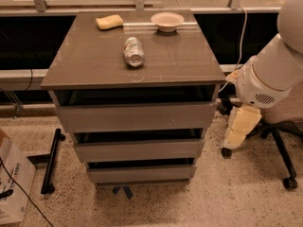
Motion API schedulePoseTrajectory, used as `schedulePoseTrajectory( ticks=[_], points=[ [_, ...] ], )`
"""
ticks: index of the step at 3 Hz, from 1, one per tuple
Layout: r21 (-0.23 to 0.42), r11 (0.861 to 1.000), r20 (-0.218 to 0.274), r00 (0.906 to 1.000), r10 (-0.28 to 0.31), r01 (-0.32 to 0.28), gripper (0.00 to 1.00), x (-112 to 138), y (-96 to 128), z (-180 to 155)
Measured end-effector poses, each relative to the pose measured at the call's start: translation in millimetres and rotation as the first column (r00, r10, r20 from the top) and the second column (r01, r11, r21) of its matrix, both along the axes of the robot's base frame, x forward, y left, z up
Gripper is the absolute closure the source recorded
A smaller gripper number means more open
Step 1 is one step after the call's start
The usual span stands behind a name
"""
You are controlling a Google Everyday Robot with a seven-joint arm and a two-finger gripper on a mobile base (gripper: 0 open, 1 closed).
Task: Open bottom drawer
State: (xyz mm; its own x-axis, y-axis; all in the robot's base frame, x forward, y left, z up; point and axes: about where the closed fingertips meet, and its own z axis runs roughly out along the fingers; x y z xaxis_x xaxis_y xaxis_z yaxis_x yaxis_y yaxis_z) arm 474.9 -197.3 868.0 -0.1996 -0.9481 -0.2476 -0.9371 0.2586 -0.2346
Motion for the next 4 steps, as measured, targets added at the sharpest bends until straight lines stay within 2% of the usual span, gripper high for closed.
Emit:
schedulePoseTrajectory(
  ticks=[1, 2, 3, 4],
  points=[
    [0.030, 0.999, -0.011, 0.9998, 0.018, -0.018, 0.00, 0, 21, -17],
    [0.071, 0.995, -0.017, 0.9975, 0.069, -0.067, 0.00, -3, 62, -53],
    [0.109, 0.992, -0.017, 0.9974, 0.070, -0.067, 0.00, -3, 94, -96],
    [0.116, 0.991, 0.006, 0.9979, 0.065, -0.065, 0.00, 1, 97, -97]
  ],
)
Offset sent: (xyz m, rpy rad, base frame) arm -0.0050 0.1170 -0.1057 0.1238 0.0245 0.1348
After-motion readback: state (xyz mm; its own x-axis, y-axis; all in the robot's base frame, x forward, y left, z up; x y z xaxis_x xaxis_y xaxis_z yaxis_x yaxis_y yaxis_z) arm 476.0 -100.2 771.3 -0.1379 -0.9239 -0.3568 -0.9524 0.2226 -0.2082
